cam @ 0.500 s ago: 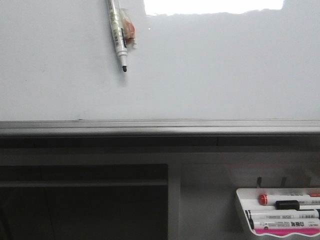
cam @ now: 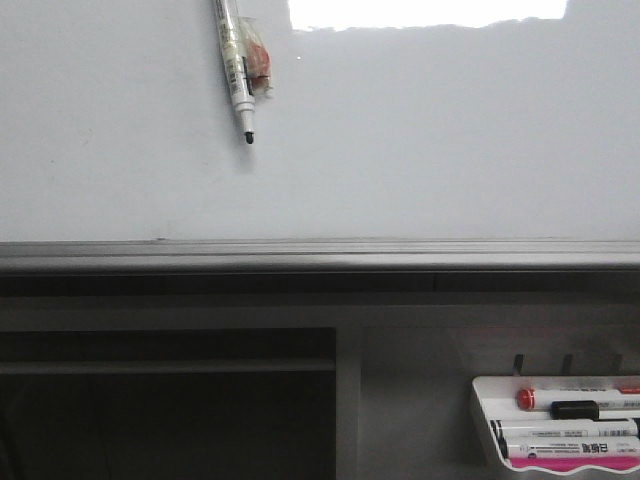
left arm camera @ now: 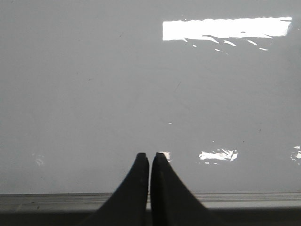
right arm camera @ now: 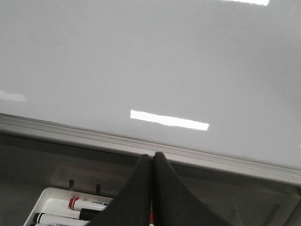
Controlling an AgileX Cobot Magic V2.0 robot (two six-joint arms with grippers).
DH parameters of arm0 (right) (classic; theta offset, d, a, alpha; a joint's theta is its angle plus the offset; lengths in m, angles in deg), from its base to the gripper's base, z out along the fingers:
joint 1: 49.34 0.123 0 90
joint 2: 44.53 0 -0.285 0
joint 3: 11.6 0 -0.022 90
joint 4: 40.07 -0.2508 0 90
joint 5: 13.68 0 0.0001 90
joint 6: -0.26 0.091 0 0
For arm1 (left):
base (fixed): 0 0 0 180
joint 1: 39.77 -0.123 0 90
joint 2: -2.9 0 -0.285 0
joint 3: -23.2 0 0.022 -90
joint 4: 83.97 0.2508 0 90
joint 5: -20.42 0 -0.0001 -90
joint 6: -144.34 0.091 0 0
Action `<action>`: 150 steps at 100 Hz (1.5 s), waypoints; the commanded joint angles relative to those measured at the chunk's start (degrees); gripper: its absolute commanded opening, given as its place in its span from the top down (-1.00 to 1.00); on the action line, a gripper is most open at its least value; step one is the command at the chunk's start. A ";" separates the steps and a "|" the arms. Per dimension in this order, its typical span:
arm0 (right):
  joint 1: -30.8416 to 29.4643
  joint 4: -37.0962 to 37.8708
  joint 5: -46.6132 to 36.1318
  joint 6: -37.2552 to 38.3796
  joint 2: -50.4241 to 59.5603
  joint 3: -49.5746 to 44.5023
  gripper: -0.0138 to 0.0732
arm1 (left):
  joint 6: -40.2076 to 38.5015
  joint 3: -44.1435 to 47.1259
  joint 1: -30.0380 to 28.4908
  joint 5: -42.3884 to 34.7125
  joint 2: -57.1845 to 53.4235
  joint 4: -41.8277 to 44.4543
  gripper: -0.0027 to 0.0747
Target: Write number 2 on whiteboard
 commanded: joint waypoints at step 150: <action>-0.41 -29.97 11.74 -4.69 -20.16 20.75 0.84 | 13.90 -25.63 3.17 19.02 14.85 -27.46 0.98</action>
